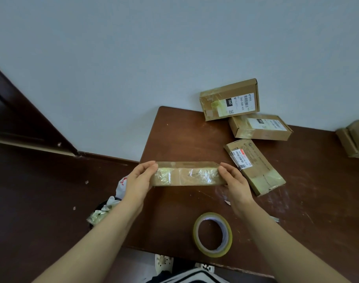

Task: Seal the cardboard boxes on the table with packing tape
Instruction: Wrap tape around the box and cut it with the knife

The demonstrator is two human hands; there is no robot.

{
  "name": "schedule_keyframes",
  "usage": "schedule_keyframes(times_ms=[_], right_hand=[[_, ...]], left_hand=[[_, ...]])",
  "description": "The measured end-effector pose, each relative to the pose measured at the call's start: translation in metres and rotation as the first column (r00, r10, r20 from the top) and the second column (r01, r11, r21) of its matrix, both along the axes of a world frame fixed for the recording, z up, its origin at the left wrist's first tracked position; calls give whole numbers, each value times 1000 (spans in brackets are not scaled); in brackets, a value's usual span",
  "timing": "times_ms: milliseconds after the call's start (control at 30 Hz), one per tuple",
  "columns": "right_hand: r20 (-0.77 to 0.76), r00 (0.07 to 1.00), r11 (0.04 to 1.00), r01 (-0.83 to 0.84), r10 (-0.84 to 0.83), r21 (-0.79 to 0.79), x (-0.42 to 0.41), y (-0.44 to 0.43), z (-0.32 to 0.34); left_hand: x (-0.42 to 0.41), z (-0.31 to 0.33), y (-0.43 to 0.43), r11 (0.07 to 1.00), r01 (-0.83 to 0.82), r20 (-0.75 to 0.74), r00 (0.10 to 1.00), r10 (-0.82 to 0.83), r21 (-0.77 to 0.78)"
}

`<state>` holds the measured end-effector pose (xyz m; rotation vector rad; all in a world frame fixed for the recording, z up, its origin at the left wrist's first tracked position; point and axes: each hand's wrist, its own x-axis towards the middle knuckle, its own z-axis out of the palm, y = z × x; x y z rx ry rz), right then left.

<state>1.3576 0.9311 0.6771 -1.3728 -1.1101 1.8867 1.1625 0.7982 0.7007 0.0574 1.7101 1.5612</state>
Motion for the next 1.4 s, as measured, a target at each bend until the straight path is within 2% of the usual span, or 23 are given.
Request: schedule_keyframes(times_ms=[233,333,400,533,633,767,1000,1167,1400], right_hand=[[-13,999,998,-49,49,-30,1,-1,4],[-90,995,997,-39,33,-63,0,2,2],[-71,996,996,-61,56,-70,2,4,2],[-42,986,985,-161,159,-54,8,7,1],[-16,983,983,-185,185,-7,9,10,0],[17,961,961,-276,276,13,9,8,-3],[5,953,953,-304,304,22,10,8,-4],[-53,933,934,-357,356,-18,5,5,-1],[-66,940,941,-337,333,-44,-1,2,-6]], left_hand=[[-4,0,0,997,-54,64,997,51,52],[-5,-1,1,998,37,71,997,-41,54],[-8,-2,0,991,107,86,990,-113,75],[-14,-4,-6,957,290,-83,953,-290,-11],[-16,-6,-5,943,326,-178,926,-332,-63],[-17,-11,-2,963,257,-165,949,-267,-81],[-14,-11,-1,976,155,15,987,-159,155],[-13,-16,1,986,138,-65,989,-132,96],[-17,-18,4,984,47,-8,999,-46,175]])
